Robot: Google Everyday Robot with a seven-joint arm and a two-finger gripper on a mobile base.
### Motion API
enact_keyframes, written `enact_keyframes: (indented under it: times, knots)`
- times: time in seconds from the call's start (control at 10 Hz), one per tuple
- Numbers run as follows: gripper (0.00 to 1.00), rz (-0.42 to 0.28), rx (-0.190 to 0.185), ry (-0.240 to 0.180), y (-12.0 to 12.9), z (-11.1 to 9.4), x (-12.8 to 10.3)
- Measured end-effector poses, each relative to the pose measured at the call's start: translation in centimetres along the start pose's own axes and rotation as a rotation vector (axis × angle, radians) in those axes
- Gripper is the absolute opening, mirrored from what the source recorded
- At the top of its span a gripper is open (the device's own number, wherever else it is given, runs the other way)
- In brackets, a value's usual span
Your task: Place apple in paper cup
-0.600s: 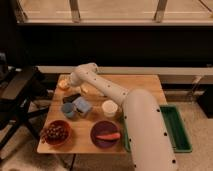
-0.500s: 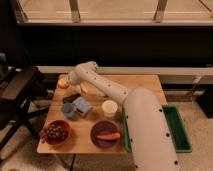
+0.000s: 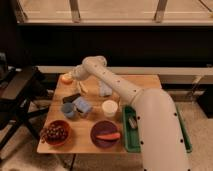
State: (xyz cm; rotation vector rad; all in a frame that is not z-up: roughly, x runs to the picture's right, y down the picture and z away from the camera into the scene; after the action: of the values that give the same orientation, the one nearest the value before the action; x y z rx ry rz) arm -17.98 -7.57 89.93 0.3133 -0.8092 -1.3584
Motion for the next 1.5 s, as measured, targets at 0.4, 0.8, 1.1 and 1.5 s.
enact_keyframes:
  times: [0.4,0.8,1.1,1.5]
  knots:
    - [0.0,0.197,0.038,-0.221,-1.6,-4.7,-1.7]
    - [0.0,0.231,0.01,-0.238,-2.6,-6.4,-2.4]
    - [0.0,0.233,0.009,-0.235,-2.4,-6.6,-2.4]
    - [0.0,0.308,-0.045,-0.182,-0.9,-10.5,-4.5]
